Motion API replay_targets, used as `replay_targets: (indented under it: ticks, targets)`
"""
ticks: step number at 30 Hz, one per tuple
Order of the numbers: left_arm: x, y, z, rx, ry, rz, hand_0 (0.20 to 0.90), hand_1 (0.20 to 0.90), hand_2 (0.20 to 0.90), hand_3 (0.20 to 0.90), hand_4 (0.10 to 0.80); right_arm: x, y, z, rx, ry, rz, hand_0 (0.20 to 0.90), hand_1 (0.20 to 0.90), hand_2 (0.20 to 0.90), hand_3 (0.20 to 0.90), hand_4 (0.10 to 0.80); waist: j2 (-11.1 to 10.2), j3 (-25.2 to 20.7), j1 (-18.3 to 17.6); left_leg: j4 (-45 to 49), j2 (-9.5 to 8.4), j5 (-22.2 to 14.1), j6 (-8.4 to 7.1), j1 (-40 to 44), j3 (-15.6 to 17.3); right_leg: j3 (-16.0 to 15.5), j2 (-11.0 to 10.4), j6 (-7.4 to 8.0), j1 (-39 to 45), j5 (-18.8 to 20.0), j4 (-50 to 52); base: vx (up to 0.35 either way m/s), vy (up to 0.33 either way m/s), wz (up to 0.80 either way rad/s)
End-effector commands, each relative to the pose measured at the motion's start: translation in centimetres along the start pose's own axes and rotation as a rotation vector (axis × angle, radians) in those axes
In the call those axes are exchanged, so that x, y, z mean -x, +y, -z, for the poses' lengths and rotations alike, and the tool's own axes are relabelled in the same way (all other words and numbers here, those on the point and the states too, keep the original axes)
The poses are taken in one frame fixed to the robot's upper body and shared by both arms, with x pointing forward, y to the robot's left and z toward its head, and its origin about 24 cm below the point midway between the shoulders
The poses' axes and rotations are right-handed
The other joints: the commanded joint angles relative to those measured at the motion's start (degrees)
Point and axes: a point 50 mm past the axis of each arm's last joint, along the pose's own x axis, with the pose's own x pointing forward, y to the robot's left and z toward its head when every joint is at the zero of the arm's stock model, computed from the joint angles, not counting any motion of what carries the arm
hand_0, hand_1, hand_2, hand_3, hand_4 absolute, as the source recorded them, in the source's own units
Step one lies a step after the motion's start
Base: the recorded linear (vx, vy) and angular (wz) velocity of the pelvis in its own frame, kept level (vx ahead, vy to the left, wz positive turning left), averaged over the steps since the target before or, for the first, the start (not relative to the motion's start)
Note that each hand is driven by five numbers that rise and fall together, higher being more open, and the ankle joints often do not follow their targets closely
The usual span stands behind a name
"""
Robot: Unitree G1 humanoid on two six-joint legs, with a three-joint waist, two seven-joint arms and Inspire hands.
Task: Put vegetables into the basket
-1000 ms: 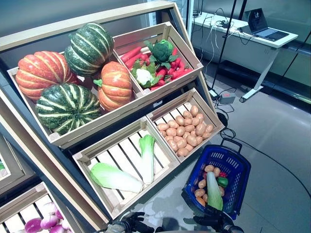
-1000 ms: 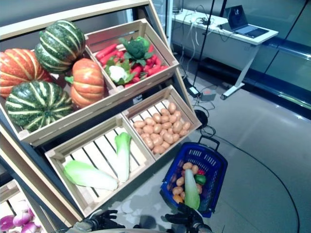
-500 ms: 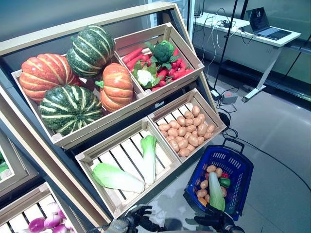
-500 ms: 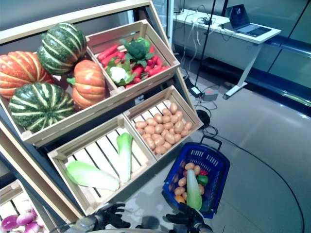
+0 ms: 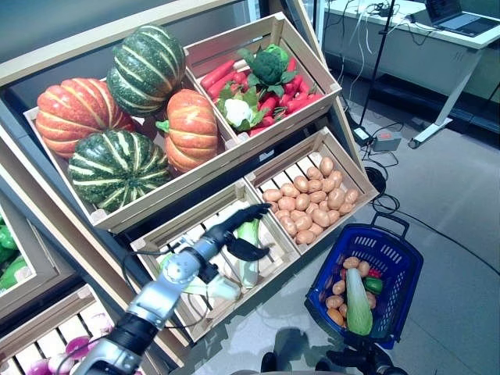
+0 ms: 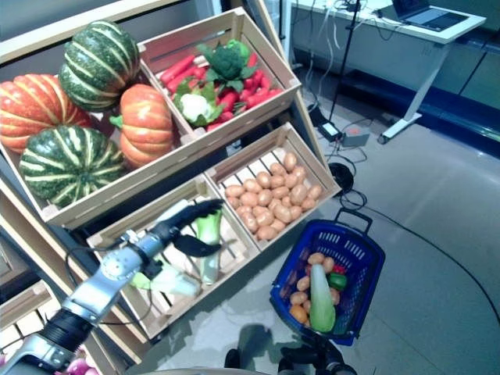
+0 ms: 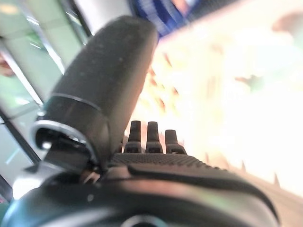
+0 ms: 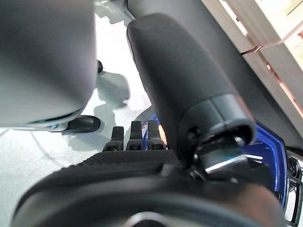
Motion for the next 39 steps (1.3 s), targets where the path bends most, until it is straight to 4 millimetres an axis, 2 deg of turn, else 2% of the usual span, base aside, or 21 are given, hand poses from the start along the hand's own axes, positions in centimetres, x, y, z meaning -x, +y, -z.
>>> replay_targets:
  ticks: [1,4,9,11,12,14,17,18,20,21,22,23,26,27,34,39]
  targets:
    - [0.4,5.5,-1.9,-0.243,-0.059,-0.213,0.9,0.9,0.9,0.9,0.8,-0.2,1.4,-1.0,-0.006,-0.087,-0.065,0.9,0.9,0.9,0.9,0.8,-2.9,-0.4,0.8,0.1,0.55,-2.2,-1.45,-1.0,0.7,0.4,-4.8,2.12,-2.0,4.0,0.2,0.011,-0.003,0.09]
    - [1.2,7.4,-0.9,-0.433,0.024,-0.285,0.9,0.9,0.9,0.9,0.8,-0.1,0.9,-1.6,0.001,-0.119,-0.069,0.9,0.9,0.9,0.9,0.8,-2.4,1.5,0.4,0.1,0.24,-1.5,-1.53,-2.7,0.5,0.5,-4.6,1.88,-3.8,4.2,0.4,-0.092,-0.001,0.05]
    - [1.3,8.7,0.6,-0.601,0.111,-0.419,0.9,0.9,0.9,0.9,0.8,-0.3,0.2,-4.7,0.013,-0.208,-0.061,0.9,0.9,0.9,0.9,0.8,-1.3,5.7,-0.2,0.1,-0.12,-0.1,-1.49,-5.7,0.3,0.7,-4.2,0.91,-7.8,3.4,3.3,-0.14,0.029,0.14]
    - [1.3,8.9,1.8,-0.68,0.156,-0.455,0.9,0.9,0.9,0.9,0.8,-0.4,0.1,-6.6,0.029,-0.262,-0.071,0.9,0.9,0.9,0.9,0.8,-1.0,8.7,-0.4,0.7,-0.39,0.8,-1.48,-7.5,0.0,0.8,-4.0,0.4,-10.2,2.9,5.6,-0.142,0.013,0.04]
    - [1.3,8.8,1.9,-0.685,0.157,-0.456,0.9,0.9,0.9,0.9,0.8,-0.4,0.1,-6.7,0.029,-0.264,-0.072,0.9,0.9,0.9,0.9,0.8,-1.0,8.9,-0.4,0.7,-0.42,0.8,-1.47,-7.6,0.0,0.8,-4.0,0.39,-10.4,2.8,5.8,-0.122,-0.004,0.02]
    - [1.0,8.6,2.6,-0.726,0.185,-0.455,0.9,0.9,0.9,0.9,0.8,-0.5,0.1,-8.2,0.038,-0.306,-0.082,0.9,0.9,0.9,0.9,0.8,-1.1,11.4,-0.4,2.0,-0.75,1.1,-1.47,-9.8,0.0,0.9,-4.1,0.2,-12.2,3.0,6.8,-0.118,-0.017,0.01]
    - [0.6,8.6,2.4,-0.792,0.18,-0.476,0.9,0.9,0.9,0.9,0.8,-0.5,0.3,-10.2,0.038,-0.363,-0.094,0.9,0.9,0.9,0.9,0.8,-1.4,14.5,-0.3,4.5,-1.12,1.3,-1.36,-13.5,0.2,1.0,-4.0,-0.02,-15.4,3.3,8.7,-0.165,-0.034,0.0]
    - [0.4,9.7,1.5,-0.866,0.143,-0.581,0.9,0.9,0.9,0.9,0.8,-0.4,0.6,-12.4,0.026,-0.432,-0.1,0.9,0.9,0.9,0.9,0.8,-1.7,17.7,-0.3,8.0,-1.41,1.2,-1.12,-17.8,1.0,0.8,-3.9,-0.27,-19.7,3.0,12.4,-0.199,-0.04,0.01]
    - [0.2,10.5,0.9,-0.87,0.123,-0.65,0.9,0.9,0.9,0.9,0.8,-0.3,0.7,-13.7,0.016,-0.469,-0.102,0.9,0.9,0.9,0.9,0.8,-1.9,19.0,-0.3,10.2,-1.6,0.9,-1.02,-20.2,1.2,0.8,-3.6,-0.47,-22.4,2.6,14.8,-0.217,-0.03,0.07]
    - [0.0,10.9,0.5,-0.873,0.099,-0.737,0.9,0.9,0.9,0.9,0.8,-0.1,1.1,-15.3,0.007,-0.516,-0.106,0.9,0.9,0.9,0.9,0.8,-2.2,20.6,-0.2,13.7,-2.03,0.5,-0.94,-23.6,1.5,0.6,-3.7,-0.59,-25.7,2.0,18.1,-0.185,-0.015,0.06]
    - [0.0,11.0,0.4,-0.874,0.095,-0.75,0.9,0.9,0.9,0.9,0.8,-0.1,1.1,-15.5,0.006,-0.523,-0.107,0.9,0.9,0.9,0.9,0.8,-2.2,20.8,-0.1,14.3,-2.08,0.3,-0.93,-24.3,1.5,0.6,-3.7,-0.63,-26.3,1.8,18.7,-0.23,-0.018,0.01]
    - [-0.3,11.3,0.1,-0.881,0.068,-0.826,0.9,0.9,0.9,0.9,0.8,0.1,1.7,-17.1,-0.003,-0.57,-0.117,0.9,0.9,0.9,0.9,0.8,-2.7,22.1,-0.1,18.7,-2.21,-0.3,-0.99,-28.2,1.9,0.8,-3.7,-0.87,-29.8,1.1,22.5,-0.133,-0.008,0.03]
    - [-0.8,11.3,-0.1,-0.87,0.043,-0.876,0.9,0.9,0.9,0.9,0.8,0.4,2.4,-18.4,-0.02,-0.612,-0.128,0.9,0.9,0.9,0.9,0.8,-3.3,22.8,0.0,24.0,-2.51,-1.6,-1.12,-32.2,1.7,1.2,-3.8,-1.15,-33.3,-0.2,26.9,-0.096,0.006,0.13]
    - [-1.0,11.1,-0.1,-0.881,0.037,-0.908,0.9,0.9,0.9,0.9,0.8,0.7,2.9,-19.4,-0.024,-0.643,-0.138,0.9,0.9,0.9,0.9,0.8,-3.6,23.1,-0.2,27.3,-2.4,-2.7,-1.2,-35.0,2.0,1.5,-3.9,-1.36,-35.6,-1.0,29.5,-0.079,0.028,0.05]
    - [-0.3,9.2,1.7,-0.944,0.023,-1.065,0.9,0.9,0.9,0.9,0.8,1.5,3.7,-20.9,-0.031,-0.71,-0.181,0.9,0.9,0.9,0.9,0.8,-4.6,23.4,-0.8,37.2,-1.01,-6.2,-0.83,-42.4,3.3,4.1,-2.4,-2.56,-43.5,-4.2,39.4,-0.025,0.052,-0.1]
    - [-0.2,9.4,2.2,-0.971,0.033,-1.1,0.9,0.9,0.9,0.9,0.8,1.7,3.7,-20.7,-0.032,-0.706,-0.192,0.9,0.9,0.9,0.9,0.8,-5.2,23.6,-1.6,41.3,-0.86,-7.6,-0.7,-45.7,3.5,4.7,-1.8,-2.99,-46.5,-5.1,42.8,0.007,0.044,-0.09]
